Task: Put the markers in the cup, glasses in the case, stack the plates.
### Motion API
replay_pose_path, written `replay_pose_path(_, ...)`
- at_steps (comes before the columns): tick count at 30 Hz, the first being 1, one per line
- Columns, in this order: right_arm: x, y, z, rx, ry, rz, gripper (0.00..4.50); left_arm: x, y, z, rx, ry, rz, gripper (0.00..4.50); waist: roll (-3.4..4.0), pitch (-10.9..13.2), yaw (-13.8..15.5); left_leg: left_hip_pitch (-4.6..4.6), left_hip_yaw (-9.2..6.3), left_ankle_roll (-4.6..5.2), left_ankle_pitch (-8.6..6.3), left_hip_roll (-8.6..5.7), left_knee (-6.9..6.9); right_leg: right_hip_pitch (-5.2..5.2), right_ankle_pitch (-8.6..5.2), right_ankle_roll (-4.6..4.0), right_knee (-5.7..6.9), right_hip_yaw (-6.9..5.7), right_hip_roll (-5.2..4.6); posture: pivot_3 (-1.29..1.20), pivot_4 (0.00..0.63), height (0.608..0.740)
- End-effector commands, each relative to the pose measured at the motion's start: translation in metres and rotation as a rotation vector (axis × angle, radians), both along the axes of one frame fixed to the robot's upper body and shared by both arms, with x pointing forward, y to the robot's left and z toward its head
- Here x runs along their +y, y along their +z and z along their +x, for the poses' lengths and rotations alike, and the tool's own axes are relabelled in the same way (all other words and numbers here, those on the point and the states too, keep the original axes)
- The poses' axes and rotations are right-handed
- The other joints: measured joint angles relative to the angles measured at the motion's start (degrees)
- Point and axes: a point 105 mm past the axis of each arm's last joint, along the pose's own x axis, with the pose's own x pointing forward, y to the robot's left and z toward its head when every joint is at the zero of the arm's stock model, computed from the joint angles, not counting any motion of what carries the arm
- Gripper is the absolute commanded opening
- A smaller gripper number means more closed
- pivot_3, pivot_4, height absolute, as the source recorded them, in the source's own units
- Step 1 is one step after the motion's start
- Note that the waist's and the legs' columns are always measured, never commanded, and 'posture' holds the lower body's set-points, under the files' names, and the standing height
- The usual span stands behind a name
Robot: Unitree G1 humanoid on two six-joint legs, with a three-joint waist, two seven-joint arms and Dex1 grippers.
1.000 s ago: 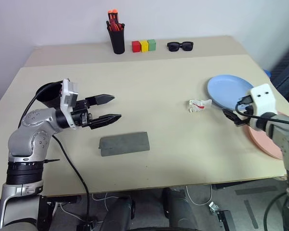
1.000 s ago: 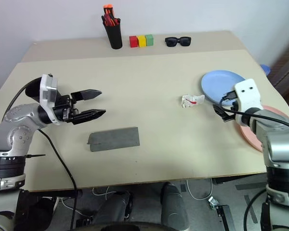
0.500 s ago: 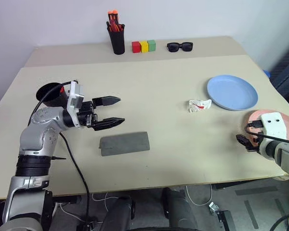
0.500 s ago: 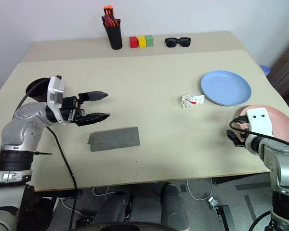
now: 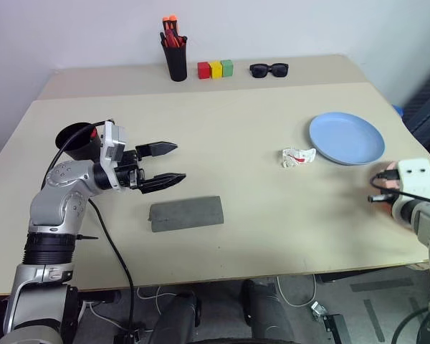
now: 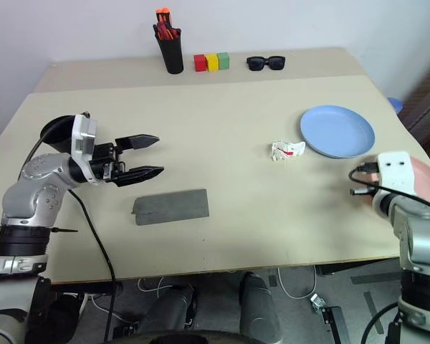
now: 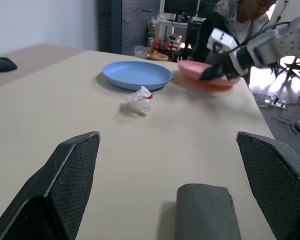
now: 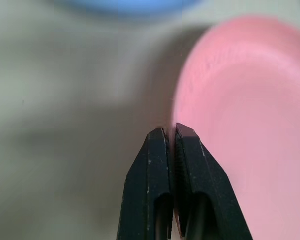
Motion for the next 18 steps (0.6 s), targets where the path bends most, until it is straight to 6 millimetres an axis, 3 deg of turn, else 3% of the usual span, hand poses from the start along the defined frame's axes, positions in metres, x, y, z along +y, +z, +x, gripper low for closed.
replay_pose_path(1,0.008,0.052,0.029,-0.188,0.079,-0.174,0.04,0.002,0.014,-0.003,-0.075,0.017,-0.01,4.5,0.03,0.02,-0.29,0.01,0.01,0.0,0.0,0.0,-0.01,-0.01,0.0,0.0,0.0,0.0,0.01,0.0,0.15,0.74)
replay_pose_path(4,0.039,0.065,0.058,-0.252,0.242,-0.174,0.04,0.002,0.015,-0.002,-0.083,0.035,-0.016,4.5,0.03,0.02,-0.6,0.03,0.07,0.0,0.0,0.01,-0.01,-0.02,0.01,0.0,0.0,0.04,0.02,0.0,0.15,0.74)
replay_pose_path(9,0.065,0.062,0.099,-0.239,0.374,-0.192,0.04,0.0,0.016,-0.006,-0.093,0.053,-0.022,4.5,0.02,0.02,-0.4,0.02,0.11,0.0,0.0,0.05,-0.03,-0.02,0.03,-0.01,-0.07,0.06,0.06,0.0,0.15,0.74)
replay_pose_path(16,0.071,0.05,0.124,-0.209,0.41,-0.111,0.04,0.006,0.016,-0.014,-0.097,0.097,-0.02,4.5,0.03,0.03,-0.06,-0.12,0.12,0.0,0.0,0.04,-0.05,-0.11,0.06,0.01,-0.16,0.06,0.04,0.0,0.15,0.74)
replay_pose_path(18,0.078,0.046,0.127,-0.212,0.438,-0.074,0.65,0.008,0.015,-0.016,-0.096,0.11,-0.019,4.5,0.03,0.03,-0.2,-0.11,0.12,0.02,-0.01,0.04,-0.07,-0.1,0.06,0.01,-0.16,0.06,0.04,0.0,0.15,0.74)
